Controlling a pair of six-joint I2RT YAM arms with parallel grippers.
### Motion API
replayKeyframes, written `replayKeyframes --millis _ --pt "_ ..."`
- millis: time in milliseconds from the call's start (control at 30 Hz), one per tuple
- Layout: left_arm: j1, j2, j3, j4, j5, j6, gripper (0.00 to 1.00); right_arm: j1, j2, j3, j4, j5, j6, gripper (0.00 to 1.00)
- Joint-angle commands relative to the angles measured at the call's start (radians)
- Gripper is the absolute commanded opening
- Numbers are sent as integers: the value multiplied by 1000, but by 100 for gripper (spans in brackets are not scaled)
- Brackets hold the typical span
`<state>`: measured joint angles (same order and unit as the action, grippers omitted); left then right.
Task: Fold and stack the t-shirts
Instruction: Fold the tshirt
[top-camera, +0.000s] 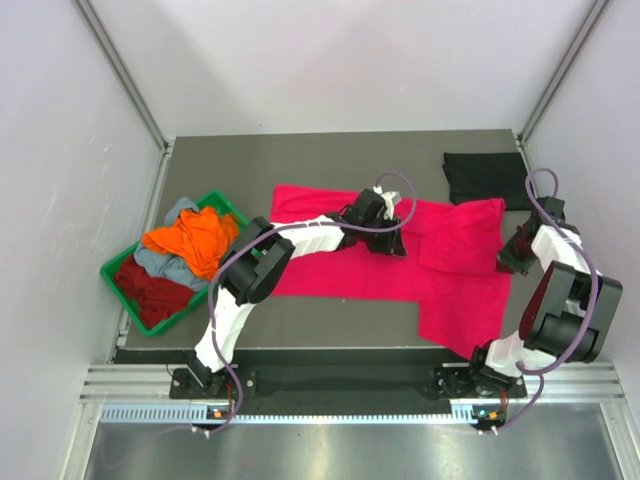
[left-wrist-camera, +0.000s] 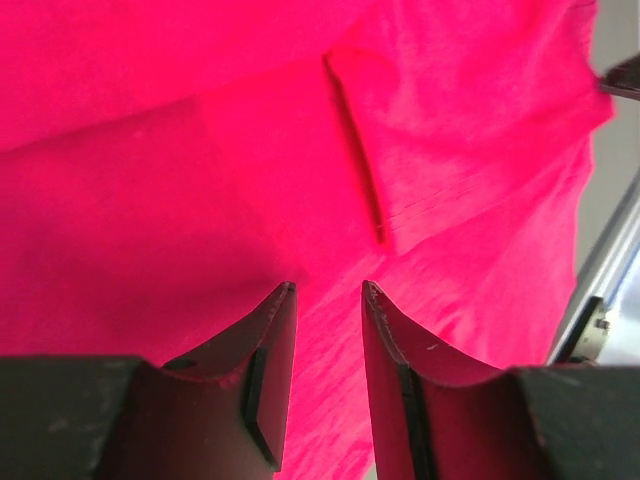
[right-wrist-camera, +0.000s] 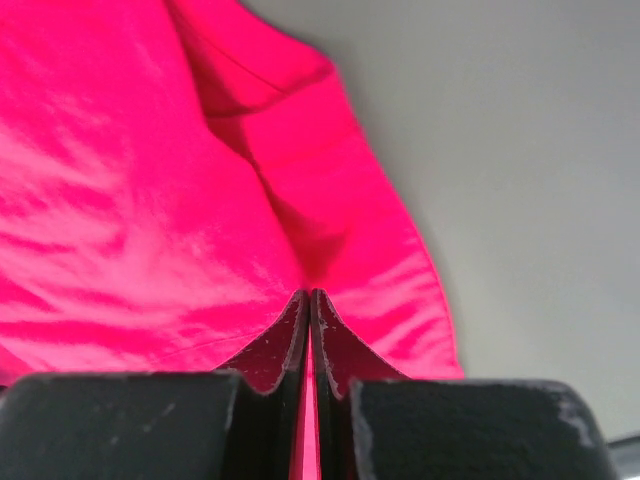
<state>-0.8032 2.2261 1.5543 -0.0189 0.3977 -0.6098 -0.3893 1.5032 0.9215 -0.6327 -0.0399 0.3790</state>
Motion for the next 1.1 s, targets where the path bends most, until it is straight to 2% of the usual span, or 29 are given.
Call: replayKeyframes --millis 0,267,467,633,800,900,1067 --pt "-4 -88 18 -47 -31 47 38 -29 -73 -22 -24 63 9 0" --pt "42 -175 76 -257 -160 131 41 -45 -109 -73 -7 92 14 0" --pt "179 -264 81 -368 -200 185 41 -54 -132 -107 18 83 26 0" --pt "375 -312 53 -457 -188 237 41 -54 -126 -121 54 60 29 0" --pt "524 -303 55 -512 -260 259 40 -54 -115 -113 64 43 21 0" --pt "584 -281 62 -515 -234 249 38 -56 -109 -108 68 44 14 0" --pt "611 -223 118 -550 -252 255 36 -56 -103 -108 80 9 14 0"
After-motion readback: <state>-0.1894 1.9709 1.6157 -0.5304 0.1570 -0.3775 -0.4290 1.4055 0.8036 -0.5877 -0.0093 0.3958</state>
